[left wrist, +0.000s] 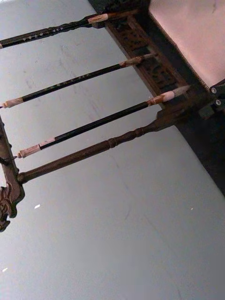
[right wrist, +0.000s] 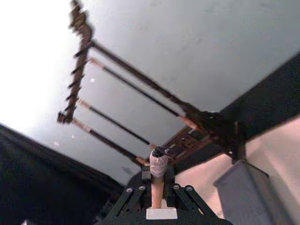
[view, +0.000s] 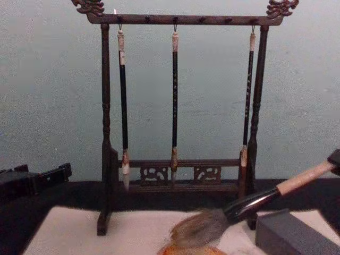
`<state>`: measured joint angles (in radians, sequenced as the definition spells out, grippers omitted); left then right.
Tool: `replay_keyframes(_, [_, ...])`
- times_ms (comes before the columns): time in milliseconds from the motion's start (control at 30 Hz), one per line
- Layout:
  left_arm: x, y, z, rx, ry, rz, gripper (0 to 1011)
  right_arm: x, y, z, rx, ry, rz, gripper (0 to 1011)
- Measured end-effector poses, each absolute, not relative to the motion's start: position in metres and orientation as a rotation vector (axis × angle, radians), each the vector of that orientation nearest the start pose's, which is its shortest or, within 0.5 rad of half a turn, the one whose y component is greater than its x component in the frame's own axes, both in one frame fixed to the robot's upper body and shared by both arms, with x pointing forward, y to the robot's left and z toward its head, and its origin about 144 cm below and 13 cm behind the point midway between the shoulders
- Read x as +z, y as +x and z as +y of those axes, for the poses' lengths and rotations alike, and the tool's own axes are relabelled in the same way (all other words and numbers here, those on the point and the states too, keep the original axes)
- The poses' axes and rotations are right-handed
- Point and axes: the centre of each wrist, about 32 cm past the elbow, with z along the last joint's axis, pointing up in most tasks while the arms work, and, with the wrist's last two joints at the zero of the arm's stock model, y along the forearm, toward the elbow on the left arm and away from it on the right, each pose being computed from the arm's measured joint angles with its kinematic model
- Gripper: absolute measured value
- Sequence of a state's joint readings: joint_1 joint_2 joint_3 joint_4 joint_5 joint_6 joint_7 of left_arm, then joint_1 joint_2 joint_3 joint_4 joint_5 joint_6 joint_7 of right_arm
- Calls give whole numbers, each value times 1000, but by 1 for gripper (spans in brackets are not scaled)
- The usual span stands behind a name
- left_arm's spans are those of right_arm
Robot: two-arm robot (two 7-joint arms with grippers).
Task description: Pick up the brush from the inkstone, write on the paper, then place the brush back to its original position.
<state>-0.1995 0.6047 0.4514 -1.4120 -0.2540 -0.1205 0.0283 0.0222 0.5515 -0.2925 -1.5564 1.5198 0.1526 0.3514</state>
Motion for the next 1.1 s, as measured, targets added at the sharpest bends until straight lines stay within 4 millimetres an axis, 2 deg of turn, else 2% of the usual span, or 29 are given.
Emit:
replay_keyframes(667, [1140,489,310,1248,305,-285,1002,1213,427,-277,-811,199,470,166])
replay_keyframes(1100, [1140,489,310,1248,304,-285,1002,1237,414,-247,-739,46,250,166])
